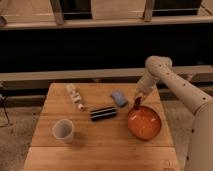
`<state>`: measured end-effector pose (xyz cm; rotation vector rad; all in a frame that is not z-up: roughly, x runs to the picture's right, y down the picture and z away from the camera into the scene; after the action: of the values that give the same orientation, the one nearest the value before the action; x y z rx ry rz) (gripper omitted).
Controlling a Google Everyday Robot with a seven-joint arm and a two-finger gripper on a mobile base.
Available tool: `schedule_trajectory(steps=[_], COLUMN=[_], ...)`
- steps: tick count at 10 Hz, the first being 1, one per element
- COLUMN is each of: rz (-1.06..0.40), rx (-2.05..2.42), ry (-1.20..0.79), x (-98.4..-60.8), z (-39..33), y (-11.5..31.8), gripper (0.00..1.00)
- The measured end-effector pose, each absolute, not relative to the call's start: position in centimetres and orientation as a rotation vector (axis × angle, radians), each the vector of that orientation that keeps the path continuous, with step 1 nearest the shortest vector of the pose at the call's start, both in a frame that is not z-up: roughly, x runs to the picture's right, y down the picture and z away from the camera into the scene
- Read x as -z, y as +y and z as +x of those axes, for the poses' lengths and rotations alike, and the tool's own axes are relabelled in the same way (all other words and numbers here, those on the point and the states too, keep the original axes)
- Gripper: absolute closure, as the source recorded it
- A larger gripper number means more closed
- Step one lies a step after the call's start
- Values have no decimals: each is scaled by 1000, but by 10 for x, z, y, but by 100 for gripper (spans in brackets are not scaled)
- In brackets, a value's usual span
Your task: Place the pepper in the ceramic bowl
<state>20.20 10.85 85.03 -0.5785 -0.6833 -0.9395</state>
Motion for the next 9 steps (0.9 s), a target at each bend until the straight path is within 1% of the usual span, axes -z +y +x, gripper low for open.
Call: schedule_trajectory(steps=[6, 9], rz=[-507, -475], rx=[969, 963], ry=[-672, -673], x=[-823, -801], z=[225, 245], y=[111, 119], gripper=[100, 100])
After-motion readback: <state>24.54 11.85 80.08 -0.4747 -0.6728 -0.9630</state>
